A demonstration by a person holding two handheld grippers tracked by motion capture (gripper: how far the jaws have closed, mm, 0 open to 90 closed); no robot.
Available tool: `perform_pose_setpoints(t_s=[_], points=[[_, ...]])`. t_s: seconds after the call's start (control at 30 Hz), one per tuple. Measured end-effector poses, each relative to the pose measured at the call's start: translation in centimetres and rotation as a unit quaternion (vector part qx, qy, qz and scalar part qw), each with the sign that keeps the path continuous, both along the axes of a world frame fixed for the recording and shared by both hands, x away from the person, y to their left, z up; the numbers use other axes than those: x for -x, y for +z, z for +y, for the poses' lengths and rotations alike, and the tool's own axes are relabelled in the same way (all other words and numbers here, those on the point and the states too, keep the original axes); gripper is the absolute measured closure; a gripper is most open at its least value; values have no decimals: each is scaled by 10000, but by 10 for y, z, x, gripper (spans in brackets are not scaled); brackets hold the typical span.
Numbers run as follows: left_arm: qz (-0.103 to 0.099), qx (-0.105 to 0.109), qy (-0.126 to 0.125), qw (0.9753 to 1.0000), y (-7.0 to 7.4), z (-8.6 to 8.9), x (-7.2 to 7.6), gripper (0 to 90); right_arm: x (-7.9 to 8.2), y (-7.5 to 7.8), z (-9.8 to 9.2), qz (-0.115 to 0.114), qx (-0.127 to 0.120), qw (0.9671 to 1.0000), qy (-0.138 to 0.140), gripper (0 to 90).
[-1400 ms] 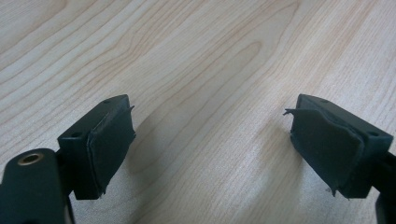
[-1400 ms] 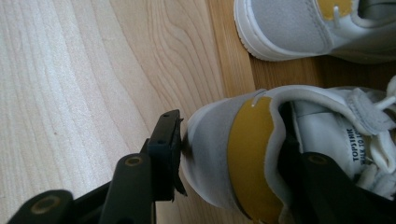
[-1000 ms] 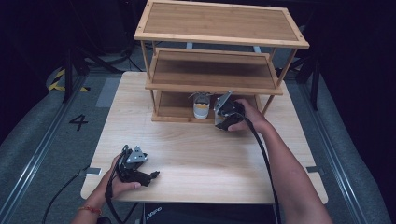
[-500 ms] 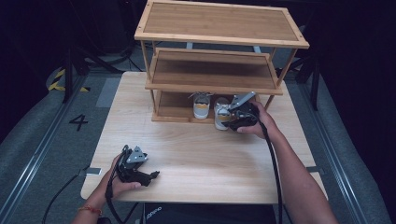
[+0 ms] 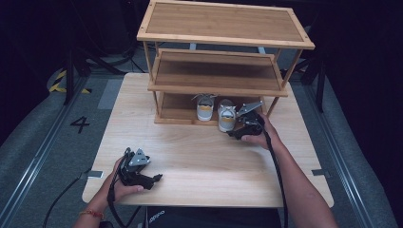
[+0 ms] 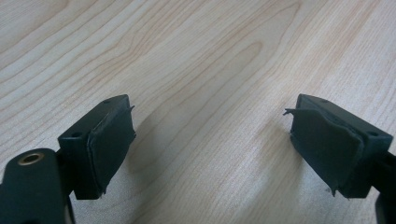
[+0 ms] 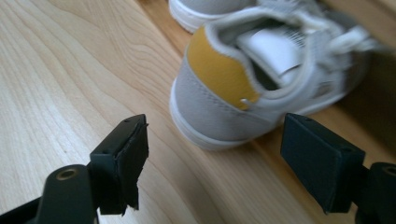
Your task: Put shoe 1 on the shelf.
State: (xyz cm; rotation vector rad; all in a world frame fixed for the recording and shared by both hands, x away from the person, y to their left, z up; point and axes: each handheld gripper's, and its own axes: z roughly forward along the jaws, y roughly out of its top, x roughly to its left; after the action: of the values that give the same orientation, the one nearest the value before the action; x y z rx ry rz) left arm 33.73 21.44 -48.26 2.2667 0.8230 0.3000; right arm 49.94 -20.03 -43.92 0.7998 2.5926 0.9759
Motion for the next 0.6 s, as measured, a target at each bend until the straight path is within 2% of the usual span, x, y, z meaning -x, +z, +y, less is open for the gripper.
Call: perform_pose_setpoints(t_s=[0.07,0.13,0.17,0.2,0.27,0.4,0.6], points=[[-7,-13,4,10000,0,0,0,138,-4,-5,4,-61,6,9998,-172,216],[8,-1,4,10000,0,0,0,138,-8,-8,5,-58,44,9995,-298,239],[6,-1,7,10000,0,0,0,138,-9,-9,5,-64,18,9993,-379,230],[6,1,8,10000,0,0,0,139,-12,-11,5,50,-114,9990,-433,213],[4,-2,10,10000,0,0,0,139,-15,-13,5,80,-185,9990,-406,179],[1,-8,6,10000,0,0,0,139,-19,-18,10,154,-100,9988,-460,128],[13,-6,17,10000,0,0,0,139,-24,-19,15,114,-54,9989,-455,122]])
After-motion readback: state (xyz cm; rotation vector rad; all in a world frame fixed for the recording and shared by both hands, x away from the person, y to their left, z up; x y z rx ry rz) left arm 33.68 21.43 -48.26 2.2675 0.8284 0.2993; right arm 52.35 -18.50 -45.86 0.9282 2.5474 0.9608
